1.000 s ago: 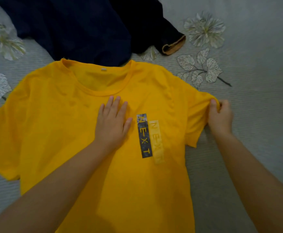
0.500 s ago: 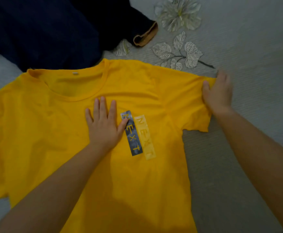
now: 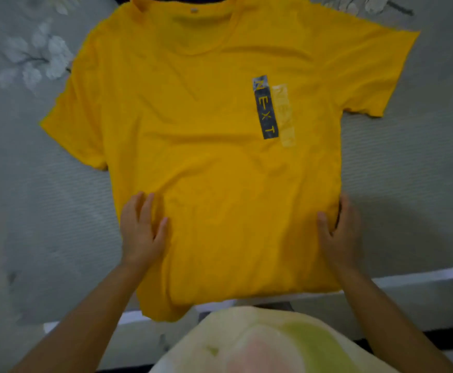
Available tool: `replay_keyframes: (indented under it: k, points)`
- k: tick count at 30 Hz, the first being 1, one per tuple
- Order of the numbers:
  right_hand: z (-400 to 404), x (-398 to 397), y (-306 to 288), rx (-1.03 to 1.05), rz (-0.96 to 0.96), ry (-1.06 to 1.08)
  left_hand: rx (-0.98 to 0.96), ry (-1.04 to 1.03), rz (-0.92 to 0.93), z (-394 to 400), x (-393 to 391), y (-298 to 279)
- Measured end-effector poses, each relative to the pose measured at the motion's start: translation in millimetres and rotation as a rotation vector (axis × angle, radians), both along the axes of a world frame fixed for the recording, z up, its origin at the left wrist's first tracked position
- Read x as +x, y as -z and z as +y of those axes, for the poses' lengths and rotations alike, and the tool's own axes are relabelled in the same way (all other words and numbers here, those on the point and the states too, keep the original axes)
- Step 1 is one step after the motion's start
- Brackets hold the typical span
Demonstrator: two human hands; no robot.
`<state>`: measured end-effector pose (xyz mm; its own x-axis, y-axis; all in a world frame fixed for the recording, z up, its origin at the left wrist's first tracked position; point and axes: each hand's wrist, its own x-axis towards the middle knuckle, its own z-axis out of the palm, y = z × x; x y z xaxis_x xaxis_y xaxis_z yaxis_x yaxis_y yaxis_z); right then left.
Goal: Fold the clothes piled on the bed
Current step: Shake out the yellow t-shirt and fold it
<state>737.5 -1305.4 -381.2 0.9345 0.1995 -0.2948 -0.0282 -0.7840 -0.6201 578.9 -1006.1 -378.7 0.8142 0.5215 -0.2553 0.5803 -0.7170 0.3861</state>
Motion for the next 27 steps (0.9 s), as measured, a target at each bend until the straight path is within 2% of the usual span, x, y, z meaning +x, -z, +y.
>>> replay_keyframes:
  k: [3,7,10,14,20,23,27]
  points:
    - [-1.1,-28.3,-8.1,-0.050,-0.033,-0.051,-0.032,-0.188,0.081,-15.2,-53.2,-10.0]
    - [-11.2,-61.8,-13.9,-0.137,-0.018,0.003,-0.331,-0.555,0.033,-50.9,-76.3,-29.2]
    - [-23.3,-81.9,-21.2,-0.138,0.017,-0.022,-0.488,-0.567,-0.047,-67.8,-97.4,-31.1]
    - [-45.6,-84.6,-30.1,-0.200,0.112,-0.032,-0.572,-0.584,-0.127,-69.2,-130.7,-31.4]
    - [-74.4,-80.0,-37.9,-0.379,0.115,-0.047,-0.355,-0.515,0.004,-52.1,-161.2,-34.2]
    - [-82.1,-88.2,-27.4,-0.446,0.057,-0.079,-0.271,-0.456,0.116,-51.0,-166.0,-27.9]
    - [-64.1,-98.3,-31.7,-0.561,0.014,0.017,-0.146,-0.420,0.202,-56.0,-158.7,-29.9]
